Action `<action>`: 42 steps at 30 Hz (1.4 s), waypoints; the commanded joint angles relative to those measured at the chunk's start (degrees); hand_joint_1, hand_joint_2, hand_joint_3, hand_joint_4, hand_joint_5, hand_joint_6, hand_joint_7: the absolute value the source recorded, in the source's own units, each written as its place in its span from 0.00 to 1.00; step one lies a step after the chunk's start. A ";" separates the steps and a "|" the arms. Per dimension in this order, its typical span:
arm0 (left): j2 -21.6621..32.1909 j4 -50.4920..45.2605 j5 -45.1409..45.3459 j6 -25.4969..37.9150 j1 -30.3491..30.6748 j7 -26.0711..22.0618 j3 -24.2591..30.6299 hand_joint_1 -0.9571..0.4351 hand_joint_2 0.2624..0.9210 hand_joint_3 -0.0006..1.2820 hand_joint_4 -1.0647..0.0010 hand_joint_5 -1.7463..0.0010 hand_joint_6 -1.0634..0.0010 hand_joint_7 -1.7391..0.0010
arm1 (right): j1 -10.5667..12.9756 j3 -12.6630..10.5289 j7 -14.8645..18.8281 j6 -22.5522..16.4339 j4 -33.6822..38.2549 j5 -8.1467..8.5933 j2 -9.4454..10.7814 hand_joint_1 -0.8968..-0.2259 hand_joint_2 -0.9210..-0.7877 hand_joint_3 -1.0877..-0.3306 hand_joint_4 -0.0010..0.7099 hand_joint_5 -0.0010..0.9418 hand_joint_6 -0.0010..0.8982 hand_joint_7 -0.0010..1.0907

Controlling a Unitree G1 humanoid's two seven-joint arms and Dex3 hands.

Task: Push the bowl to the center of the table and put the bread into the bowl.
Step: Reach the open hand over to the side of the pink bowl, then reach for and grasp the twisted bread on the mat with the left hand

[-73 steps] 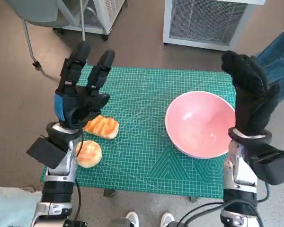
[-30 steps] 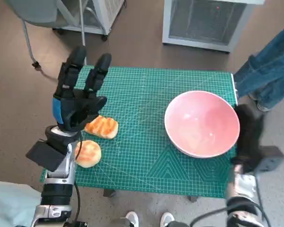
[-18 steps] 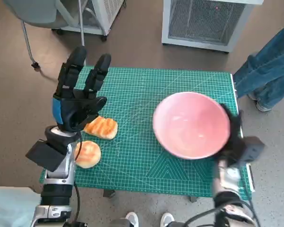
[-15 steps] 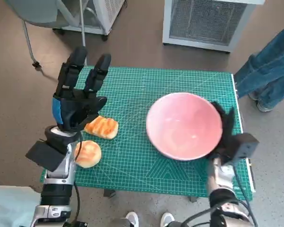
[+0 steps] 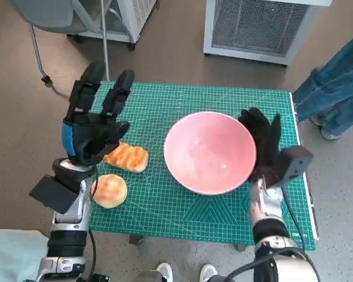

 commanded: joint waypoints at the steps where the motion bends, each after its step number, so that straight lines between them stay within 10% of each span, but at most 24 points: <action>1: 0.27 -1.26 -0.06 0.23 0.53 0.48 0.40 0.52 1.00 0.08 0.60 0.97 0.70 0.80 | -1.27 0.09 -1.33 1.79 1.54 -0.52 1.28 0.45 0.00 0.41 0.38 0.01 0.20 0.36; 16: 0.07 -2.46 0.39 0.19 1.72 0.88 0.04 0.51 1.00 0.08 0.59 0.98 0.70 0.80 | -3.82 0.36 -1.48 3.65 2.12 -1.26 0.72 0.52 0.00 0.39 0.39 0.01 0.20 0.36; 26: 0.92 -3.56 -0.02 0.57 2.60 0.64 0.69 0.52 1.00 0.07 0.58 0.98 0.70 0.81 | -3.41 1.49 -2.41 -3.13 -1.90 -2.27 -1.26 0.47 0.00 0.39 0.38 0.00 0.19 0.35; 34: 2.91 -3.98 0.75 1.05 1.90 0.39 1.35 0.50 1.00 0.06 0.58 0.98 0.70 0.82 | 0.97 5.29 -0.73 -15.23 -12.84 -5.19 -1.67 0.43 0.00 0.41 0.36 0.00 0.17 0.35; 42: 16.75 0.26 11.09 -0.67 -1.54 -1.54 2.04 0.49 1.00 0.07 0.60 0.99 0.72 0.83 | 8.64 9.20 5.81 -18.31 -32.88 -2.13 -2.35 0.40 0.00 0.41 0.36 0.00 0.07 0.54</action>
